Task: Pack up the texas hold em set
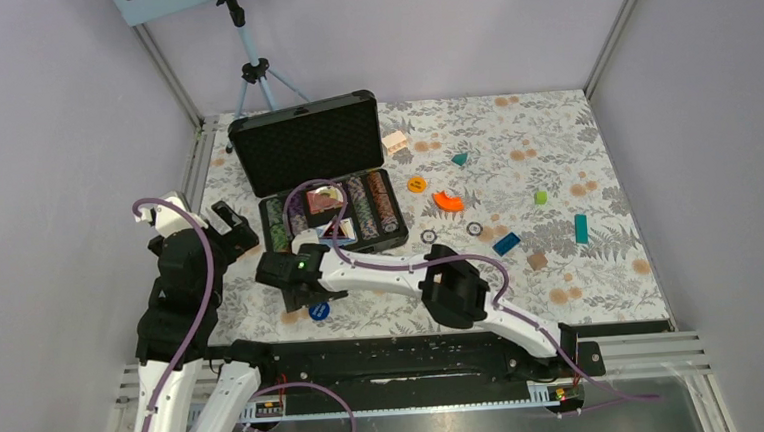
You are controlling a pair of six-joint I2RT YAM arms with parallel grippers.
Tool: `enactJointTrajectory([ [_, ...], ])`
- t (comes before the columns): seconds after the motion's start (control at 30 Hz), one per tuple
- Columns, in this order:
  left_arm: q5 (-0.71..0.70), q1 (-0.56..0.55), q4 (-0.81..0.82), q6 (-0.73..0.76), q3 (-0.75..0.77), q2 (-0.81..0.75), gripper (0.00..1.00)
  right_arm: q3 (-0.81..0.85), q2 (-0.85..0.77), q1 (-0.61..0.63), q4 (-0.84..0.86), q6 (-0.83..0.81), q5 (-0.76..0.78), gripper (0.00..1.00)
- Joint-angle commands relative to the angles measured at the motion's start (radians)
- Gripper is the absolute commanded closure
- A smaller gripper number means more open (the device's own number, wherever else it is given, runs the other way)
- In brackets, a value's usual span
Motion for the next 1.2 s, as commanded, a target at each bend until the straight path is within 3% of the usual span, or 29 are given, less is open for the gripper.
enactJointTrajectory([
  [0.0, 0.016, -0.003, 0.024, -0.002, -0.011, -0.011, 0.01, 0.051, 0.021, 0.026, -0.114, -0.005, 0.066, 0.10],
  [0.57, 0.034, -0.003, 0.034, 0.001, -0.028, -0.015, 0.01, 0.025, 0.054, 0.046, -0.072, -0.012, 0.053, 0.16],
  [0.9, 0.043, -0.003, 0.041, 0.003, -0.037, -0.012, 0.01, -0.126, 0.006, 0.004, -0.014, 0.004, 0.052, 0.23],
  [1.17, 0.046, -0.003, 0.051, 0.004, -0.049, -0.007, 0.01, -0.191, -0.021, -0.017, 0.006, -0.003, 0.040, 0.23],
])
